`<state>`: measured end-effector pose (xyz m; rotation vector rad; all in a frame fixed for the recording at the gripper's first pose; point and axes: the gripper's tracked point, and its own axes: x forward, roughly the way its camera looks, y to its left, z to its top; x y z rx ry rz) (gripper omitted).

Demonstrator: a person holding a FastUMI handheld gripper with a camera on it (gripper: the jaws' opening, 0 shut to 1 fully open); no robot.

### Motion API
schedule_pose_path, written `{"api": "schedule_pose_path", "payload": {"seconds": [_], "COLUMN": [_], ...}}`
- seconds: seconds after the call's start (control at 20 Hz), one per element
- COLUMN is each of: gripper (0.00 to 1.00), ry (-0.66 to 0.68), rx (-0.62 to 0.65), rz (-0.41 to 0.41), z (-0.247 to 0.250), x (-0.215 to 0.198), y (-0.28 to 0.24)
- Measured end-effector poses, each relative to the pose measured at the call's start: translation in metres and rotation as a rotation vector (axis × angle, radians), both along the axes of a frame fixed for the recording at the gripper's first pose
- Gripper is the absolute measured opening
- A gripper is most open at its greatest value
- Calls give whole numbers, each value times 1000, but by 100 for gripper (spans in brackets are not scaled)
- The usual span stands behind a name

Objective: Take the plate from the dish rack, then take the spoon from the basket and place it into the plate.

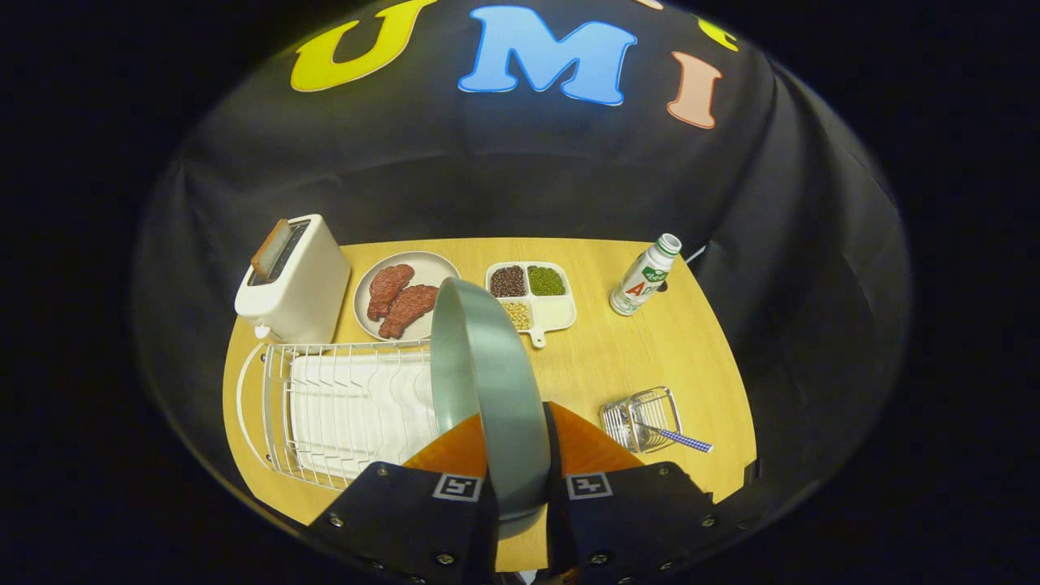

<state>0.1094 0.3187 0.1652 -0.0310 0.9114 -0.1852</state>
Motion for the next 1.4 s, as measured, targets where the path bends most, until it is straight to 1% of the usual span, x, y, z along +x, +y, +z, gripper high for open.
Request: {"api": "schedule_pose_path", "payload": {"seconds": [0.1,0.25,0.45,0.8,0.9,1.15,1.4], "gripper": [23,23,24,23,23,23,23], "ry": [-18,-9,12,46,64,95,130], "rx": [56,140,245,284,320,473,536], "rz": [11,18,56,57,56,107,164], "z": [6,5,1,-10,-20,-58,-107], "x": [-12,-38,-69,-110,-124,-160,-189], "y": [-9,-25,-40,-87,-96,-91,-83]}}
